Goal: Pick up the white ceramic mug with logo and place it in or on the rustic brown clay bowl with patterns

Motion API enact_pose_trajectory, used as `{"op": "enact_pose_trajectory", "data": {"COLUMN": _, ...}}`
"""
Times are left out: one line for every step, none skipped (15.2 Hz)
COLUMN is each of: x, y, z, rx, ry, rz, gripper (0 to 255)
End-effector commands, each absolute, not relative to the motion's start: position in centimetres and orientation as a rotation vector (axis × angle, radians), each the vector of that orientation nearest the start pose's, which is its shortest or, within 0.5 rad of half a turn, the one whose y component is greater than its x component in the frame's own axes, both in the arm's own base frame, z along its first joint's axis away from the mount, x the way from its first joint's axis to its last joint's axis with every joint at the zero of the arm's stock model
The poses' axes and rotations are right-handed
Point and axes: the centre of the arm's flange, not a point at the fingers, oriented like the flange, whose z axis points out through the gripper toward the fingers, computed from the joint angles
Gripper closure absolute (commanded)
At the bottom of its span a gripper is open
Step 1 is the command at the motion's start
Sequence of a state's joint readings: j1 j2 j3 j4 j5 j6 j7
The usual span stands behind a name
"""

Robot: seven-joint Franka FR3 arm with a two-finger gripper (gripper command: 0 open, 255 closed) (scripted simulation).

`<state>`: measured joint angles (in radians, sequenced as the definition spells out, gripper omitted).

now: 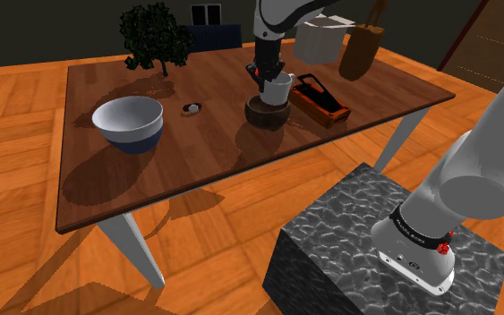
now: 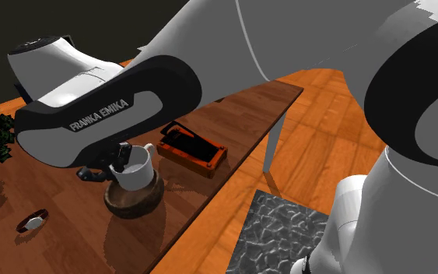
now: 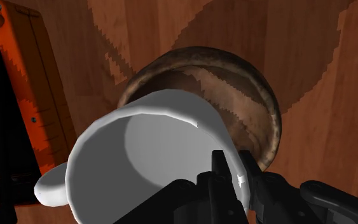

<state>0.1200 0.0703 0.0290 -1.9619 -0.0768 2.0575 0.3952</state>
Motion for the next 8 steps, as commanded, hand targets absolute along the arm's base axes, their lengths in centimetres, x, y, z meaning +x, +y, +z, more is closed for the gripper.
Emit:
{"op": "enact_pose_trajectory", "data": {"x": 57.01, "y": 8.12, "z": 44.07, "rx": -3.18, "ry": 0.337, "rz": -0.068, "gripper": 255}}
{"op": "enact_pose_trajectory", "data": {"x": 57.01, "y": 8.12, "z": 44.07, "rx": -3.18, "ry": 0.337, "rz": -0.068, "gripper": 255}}
{"op": "enact_pose_trajectory", "data": {"x": 57.01, "y": 8.12, "z": 44.07, "rx": -3.18, "ry": 0.337, "rz": -0.068, "gripper": 255}}
{"op": "enact_pose_trajectory", "data": {"x": 57.01, "y": 8.12, "z": 44.07, "rx": -3.18, "ry": 0.337, "rz": -0.068, "gripper": 0}}
{"op": "enact_pose_trajectory", "data": {"x": 57.01, "y": 8.12, "z": 44.07, "rx": -3.18, "ry": 0.337, "rz": -0.068, "gripper": 0}}
{"op": "enact_pose_trajectory", "data": {"x": 57.01, "y": 8.12, "z": 44.07, "rx": -3.18, "ry": 0.337, "rz": -0.068, "gripper": 0}}
{"op": "enact_pose_trajectory", "data": {"x": 57.01, "y": 8.12, "z": 44.07, "rx": -3.18, "ry": 0.337, "rz": -0.068, "gripper": 0}}
{"op": "enact_pose_trajectory", "data": {"x": 57.01, "y": 8.12, "z": 44.07, "rx": -3.18, "ry": 0.337, "rz": -0.068, "gripper": 0}}
